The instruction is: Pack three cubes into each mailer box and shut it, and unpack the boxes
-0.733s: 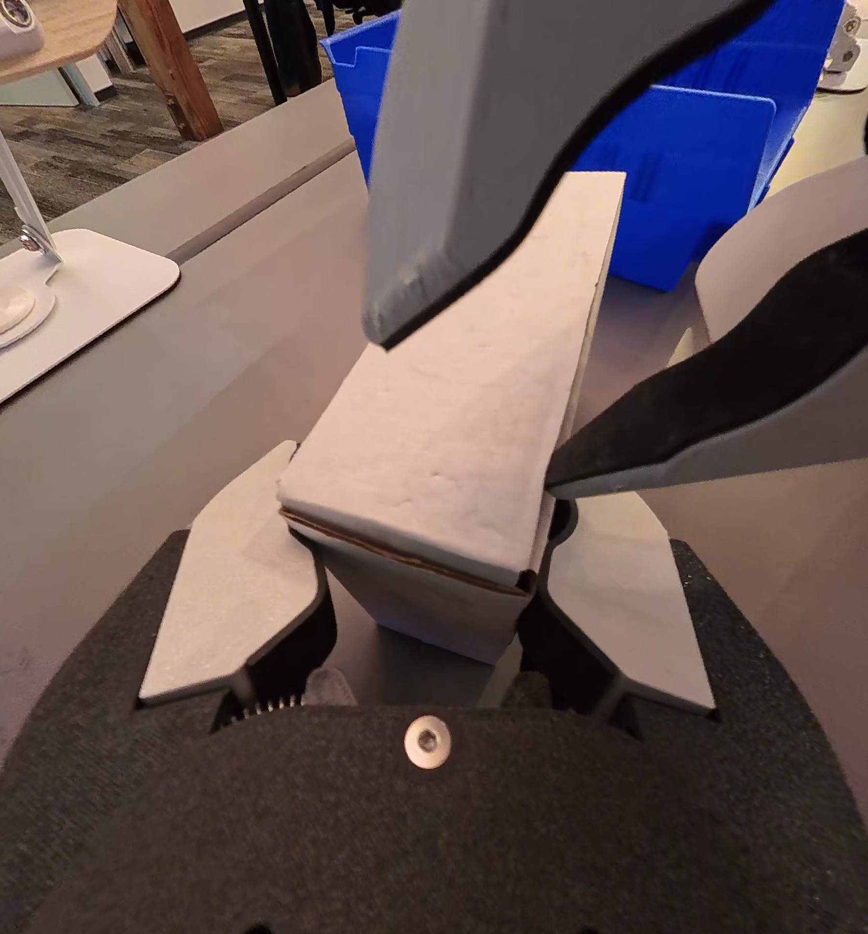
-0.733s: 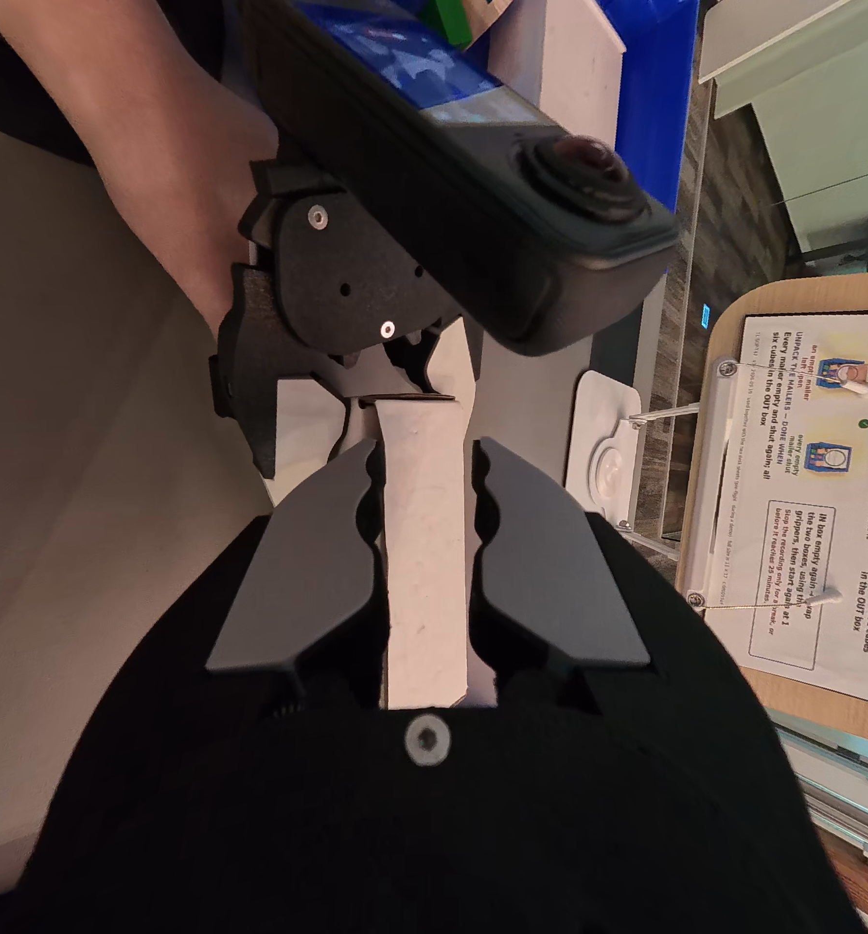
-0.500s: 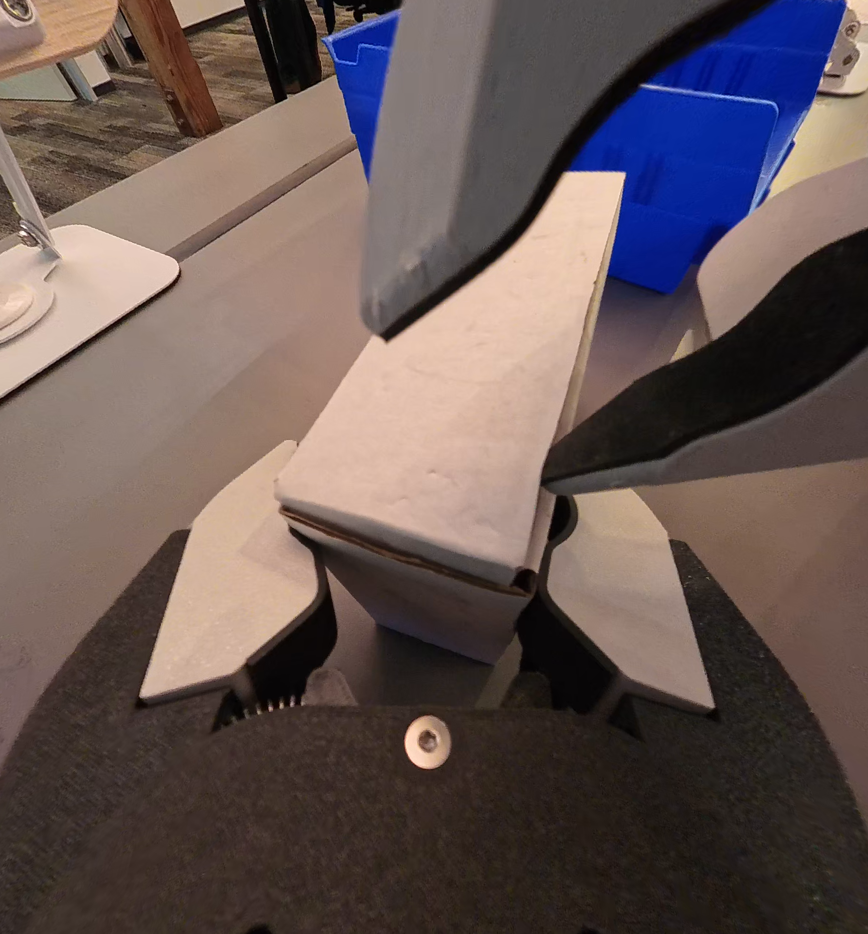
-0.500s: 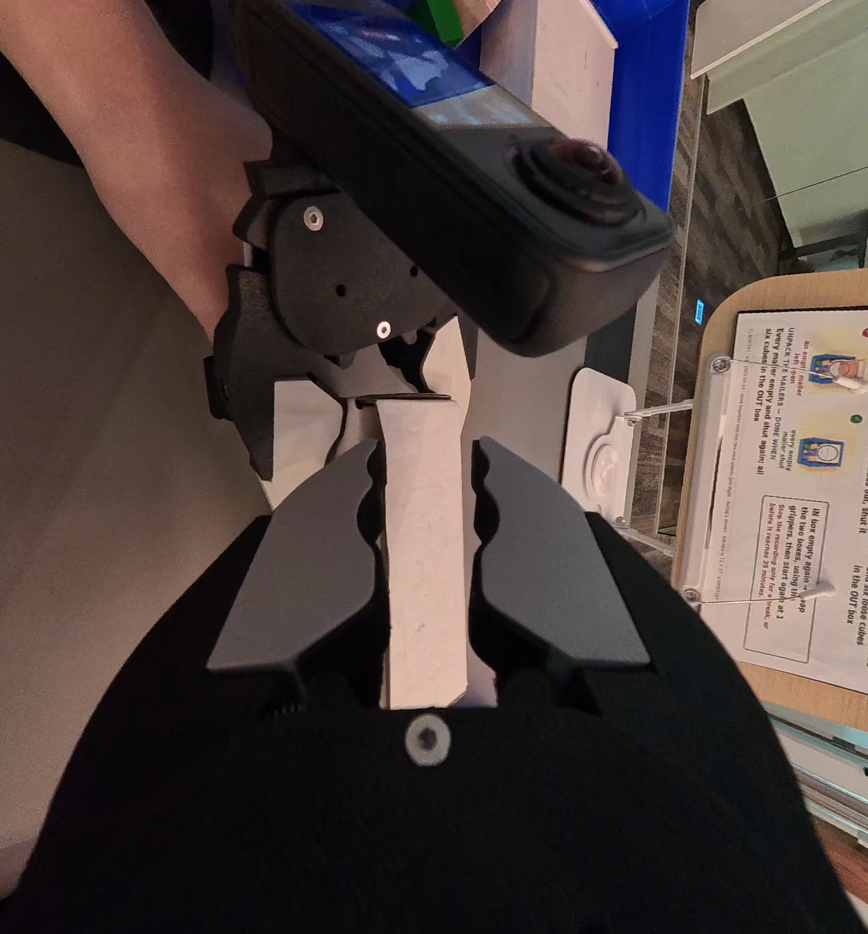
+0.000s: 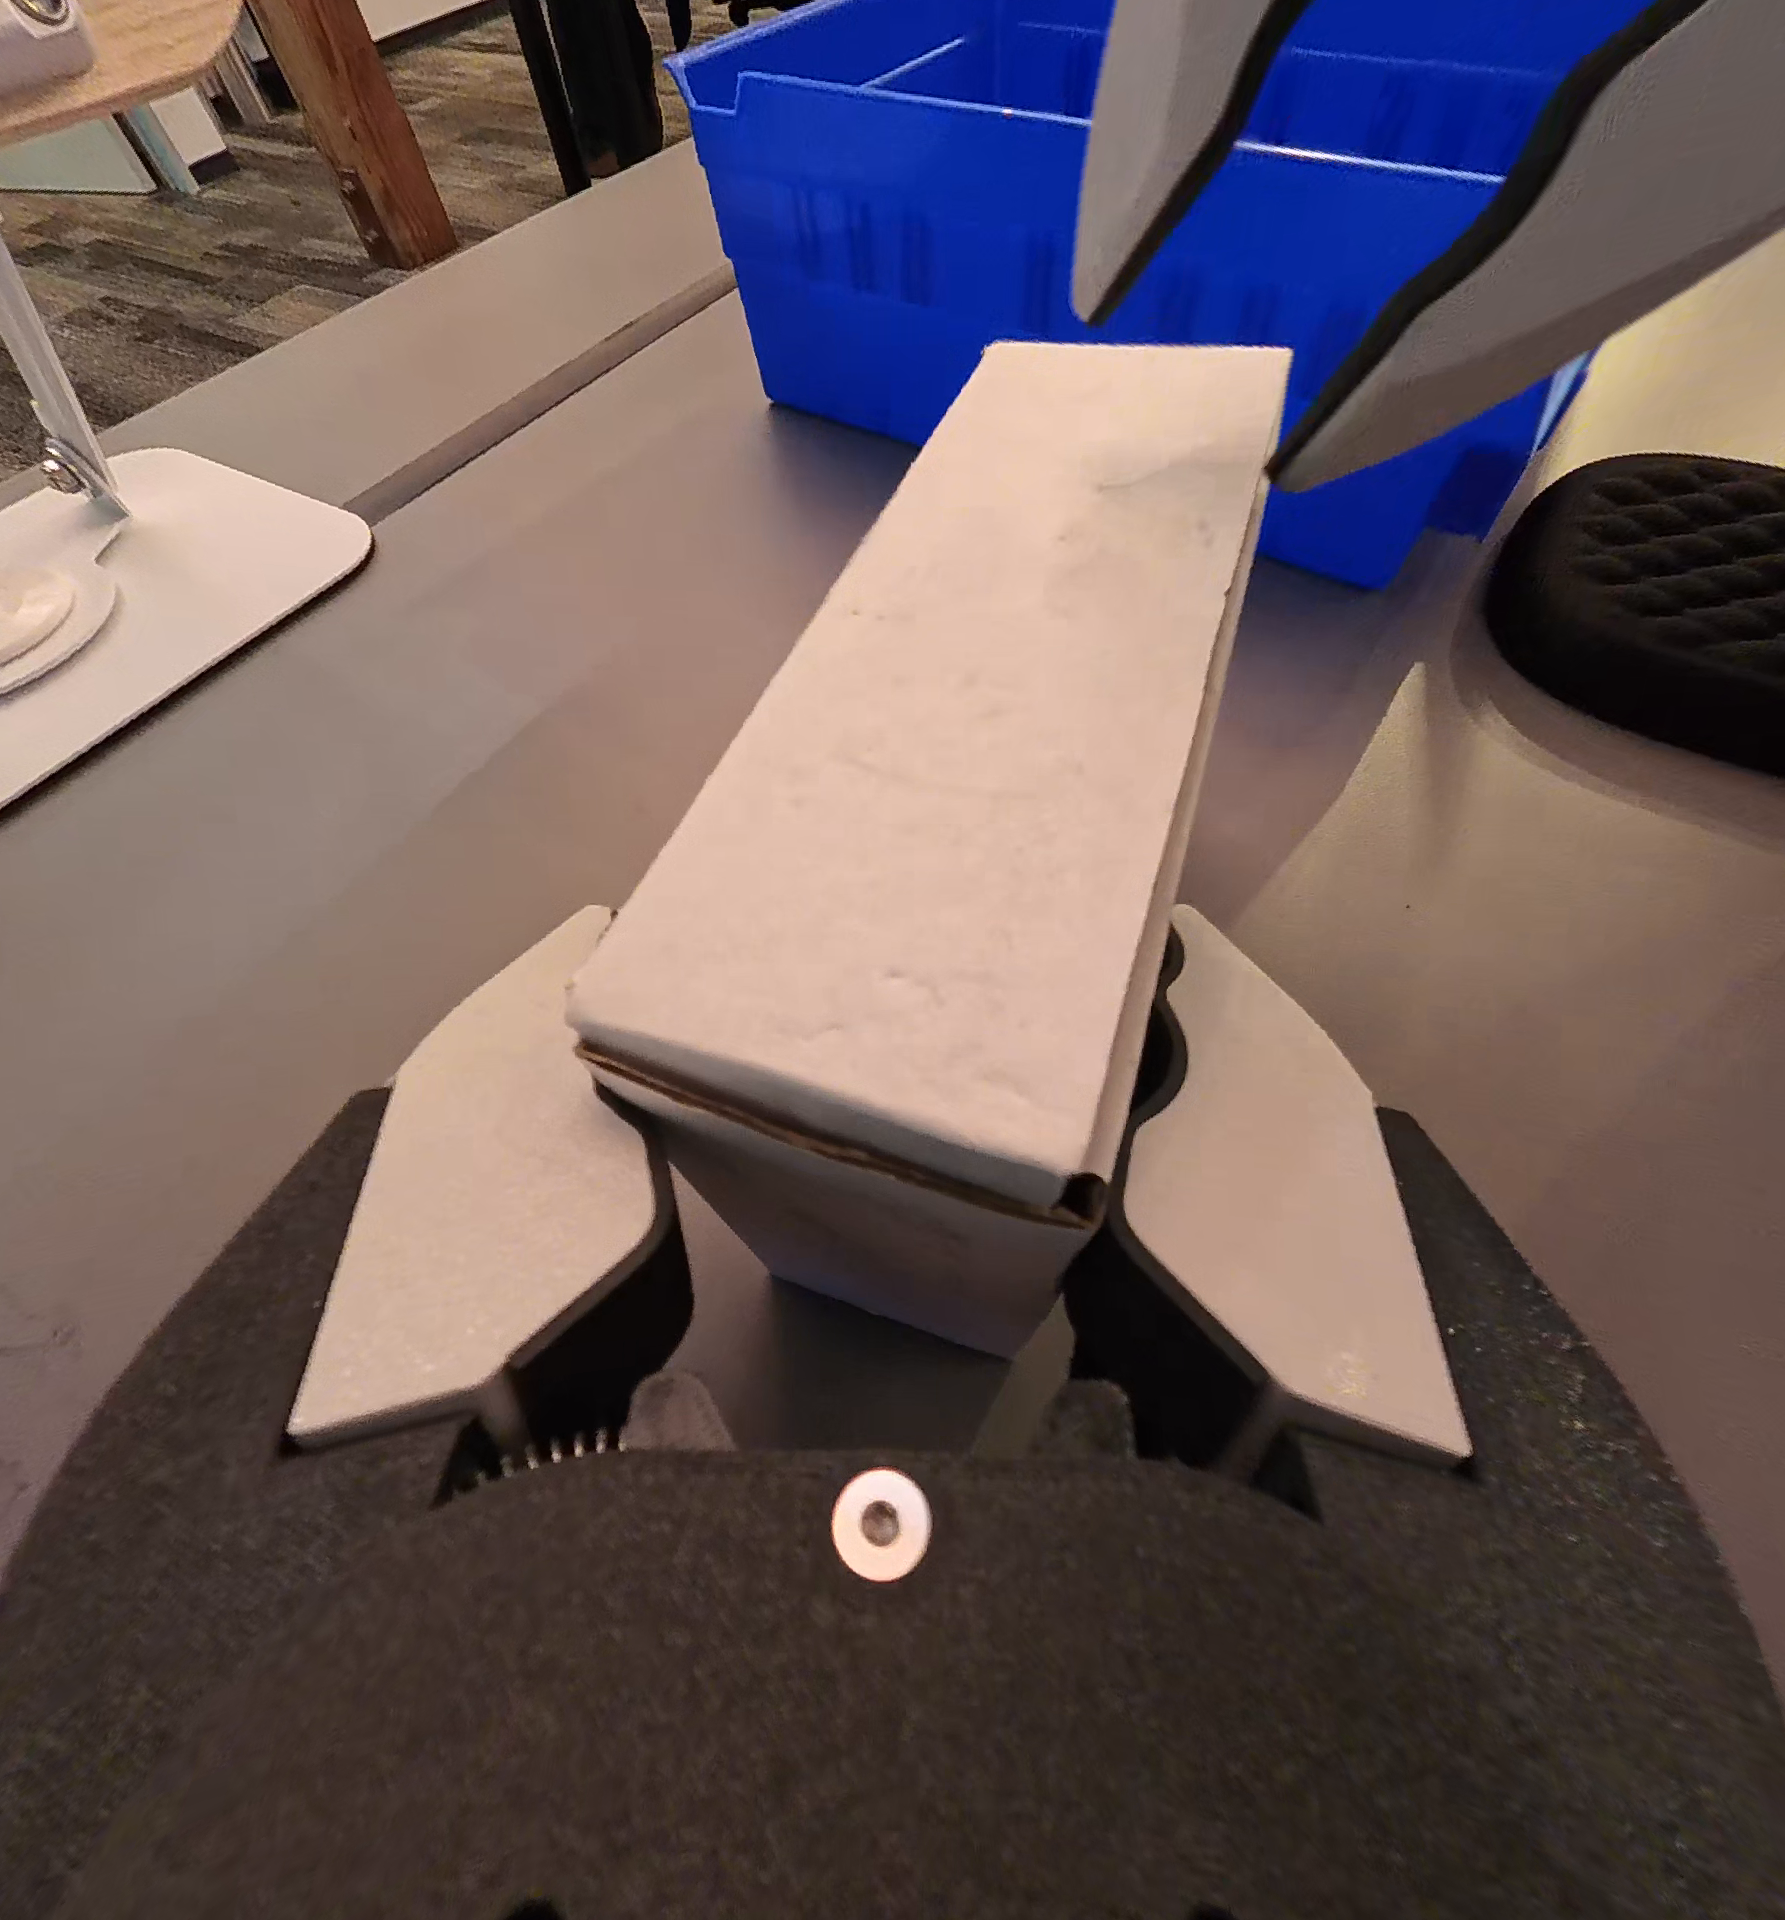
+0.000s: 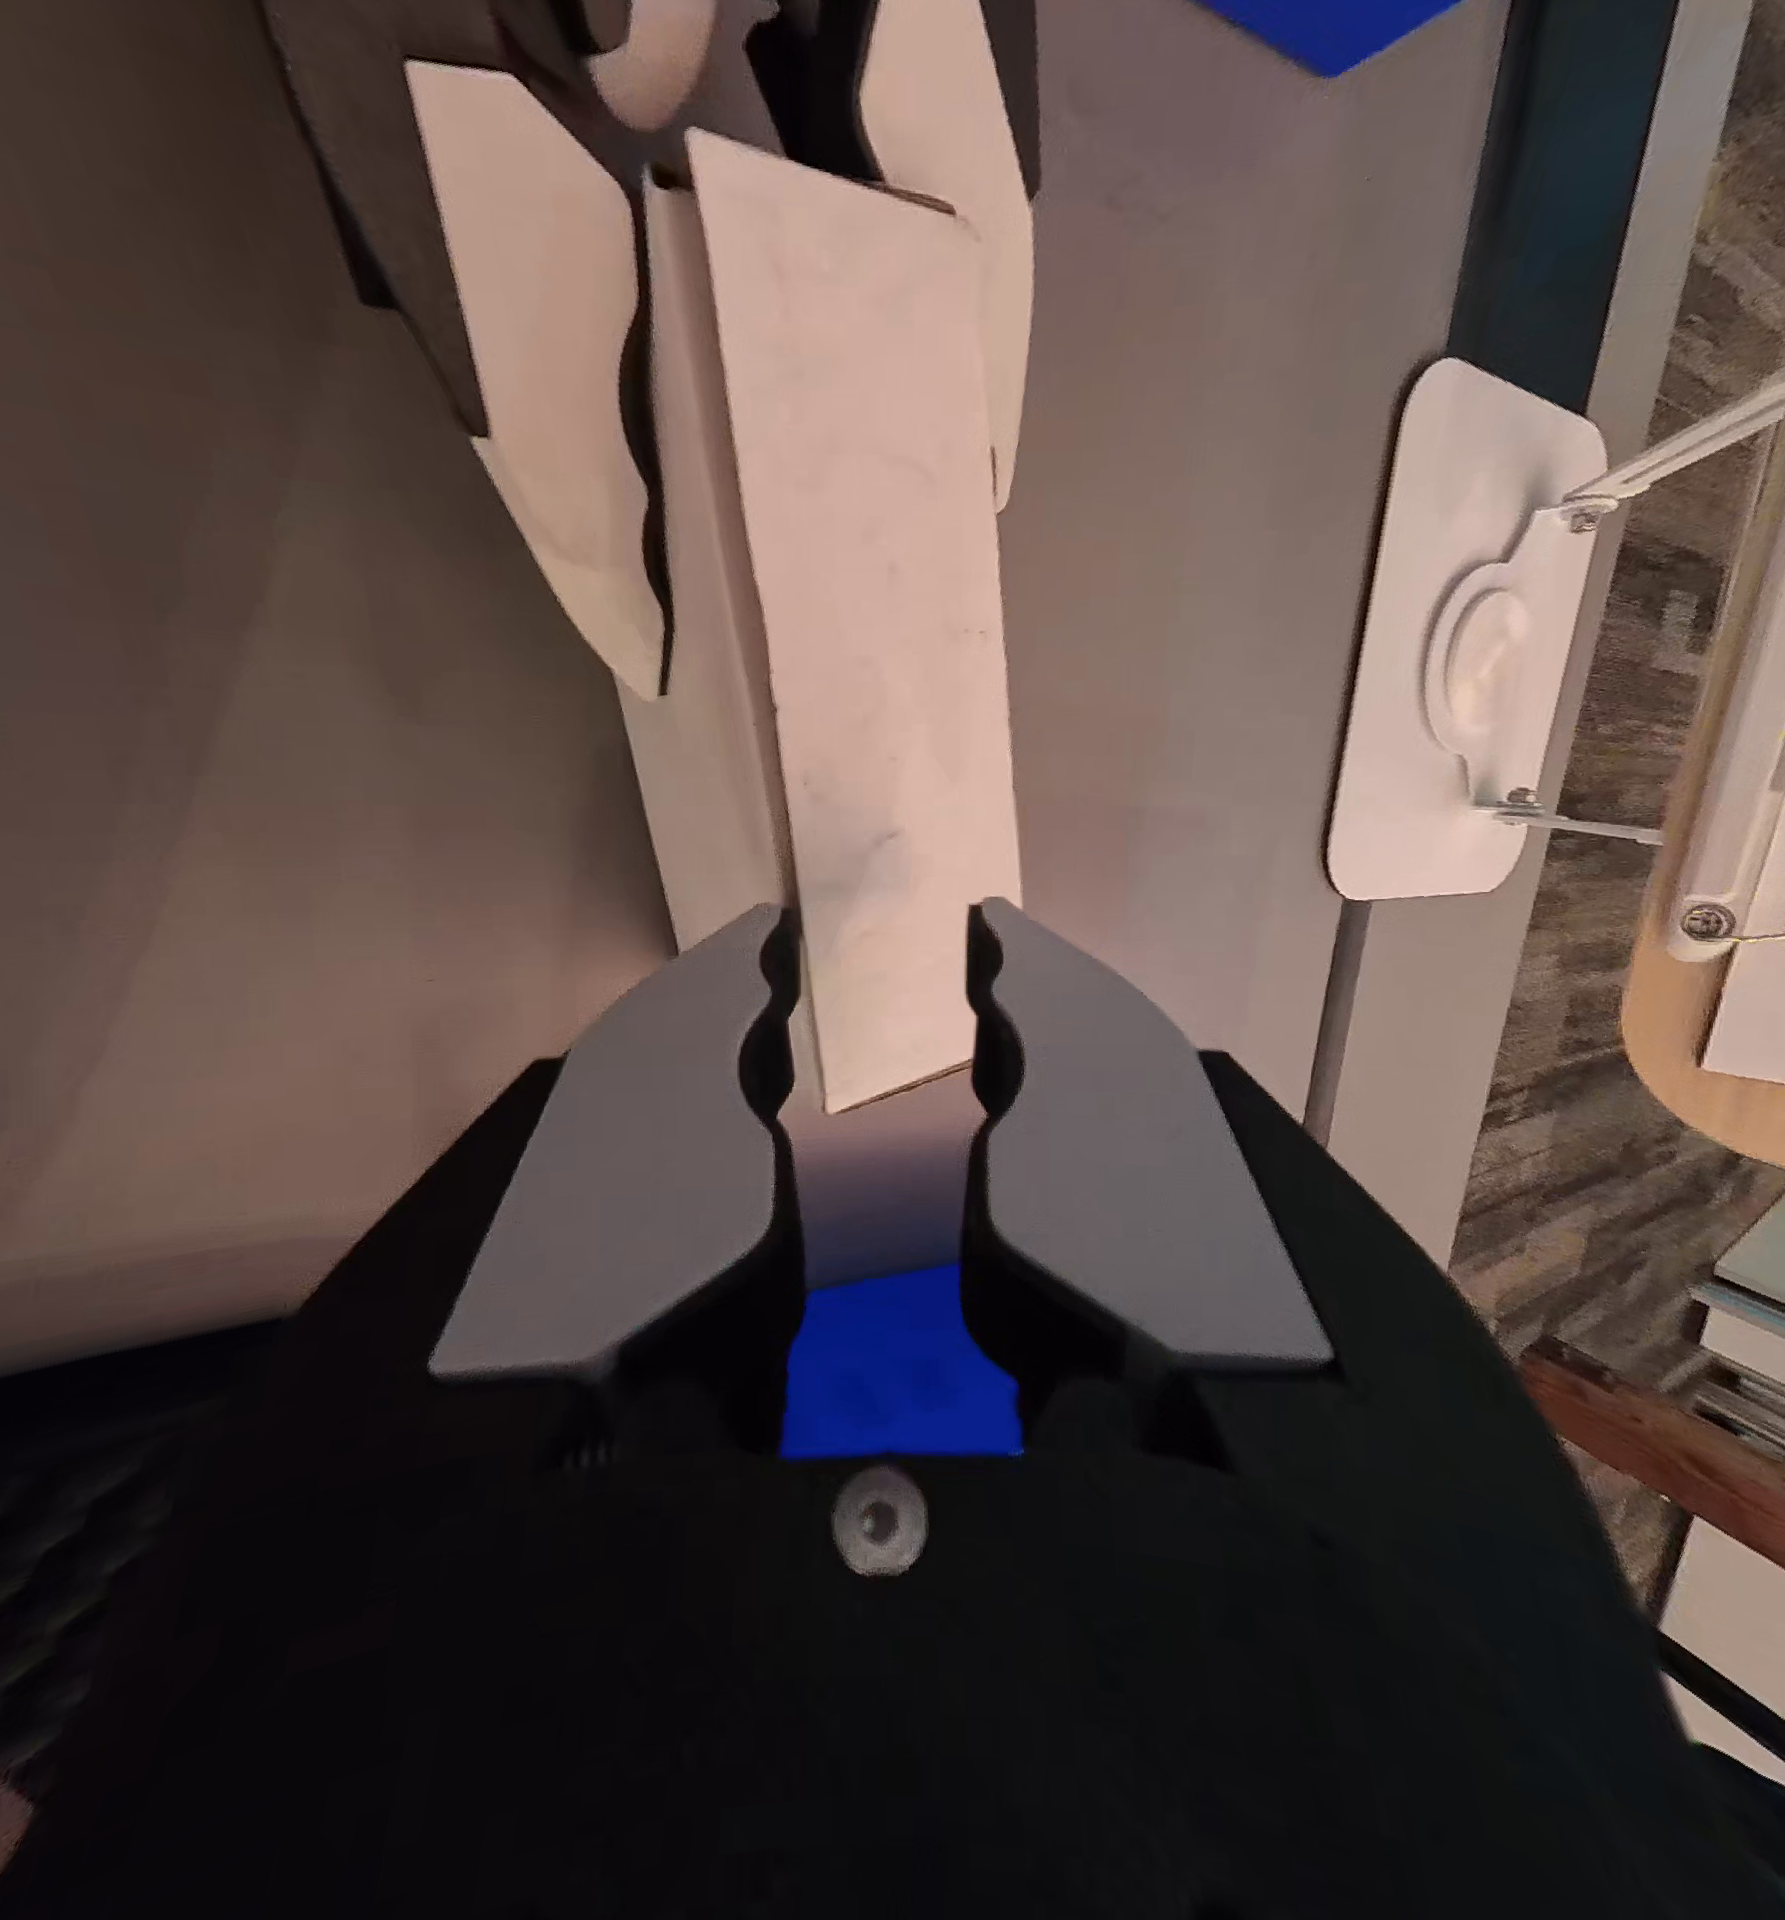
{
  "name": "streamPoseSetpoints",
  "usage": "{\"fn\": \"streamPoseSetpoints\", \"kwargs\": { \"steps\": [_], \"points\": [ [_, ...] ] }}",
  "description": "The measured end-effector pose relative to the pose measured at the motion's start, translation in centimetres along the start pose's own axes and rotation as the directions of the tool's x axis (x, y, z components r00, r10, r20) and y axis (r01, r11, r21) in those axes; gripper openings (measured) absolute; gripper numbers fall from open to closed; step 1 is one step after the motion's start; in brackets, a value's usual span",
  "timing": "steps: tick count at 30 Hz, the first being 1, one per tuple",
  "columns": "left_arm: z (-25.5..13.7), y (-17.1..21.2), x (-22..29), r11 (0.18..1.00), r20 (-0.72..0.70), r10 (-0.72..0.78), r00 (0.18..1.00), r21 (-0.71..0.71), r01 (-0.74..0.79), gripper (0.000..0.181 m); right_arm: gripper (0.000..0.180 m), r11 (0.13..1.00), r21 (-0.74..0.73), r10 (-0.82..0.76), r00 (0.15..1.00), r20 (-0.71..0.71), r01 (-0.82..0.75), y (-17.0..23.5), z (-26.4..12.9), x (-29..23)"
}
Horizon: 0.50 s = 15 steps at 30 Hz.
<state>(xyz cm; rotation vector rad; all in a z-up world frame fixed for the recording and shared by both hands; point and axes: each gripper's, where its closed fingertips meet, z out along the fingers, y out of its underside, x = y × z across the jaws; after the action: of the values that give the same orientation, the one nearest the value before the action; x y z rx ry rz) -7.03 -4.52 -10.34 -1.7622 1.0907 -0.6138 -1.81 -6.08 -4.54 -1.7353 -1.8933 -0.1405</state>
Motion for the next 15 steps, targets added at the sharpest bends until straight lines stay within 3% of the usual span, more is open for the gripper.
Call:
{"fn": "streamPoseSetpoints", "kwargs": {
  "steps": [15],
  "points": [
    [-0.03, 0.17, -0.05, 1.0, 0.004, 0.014, 1.0, -0.024, -0.014, 0.09, 0.031, 0.999, -0.013, -0.038, 0.998, -0.055, 0.038, -0.24, -0.25, 0.55]
  ]
}}
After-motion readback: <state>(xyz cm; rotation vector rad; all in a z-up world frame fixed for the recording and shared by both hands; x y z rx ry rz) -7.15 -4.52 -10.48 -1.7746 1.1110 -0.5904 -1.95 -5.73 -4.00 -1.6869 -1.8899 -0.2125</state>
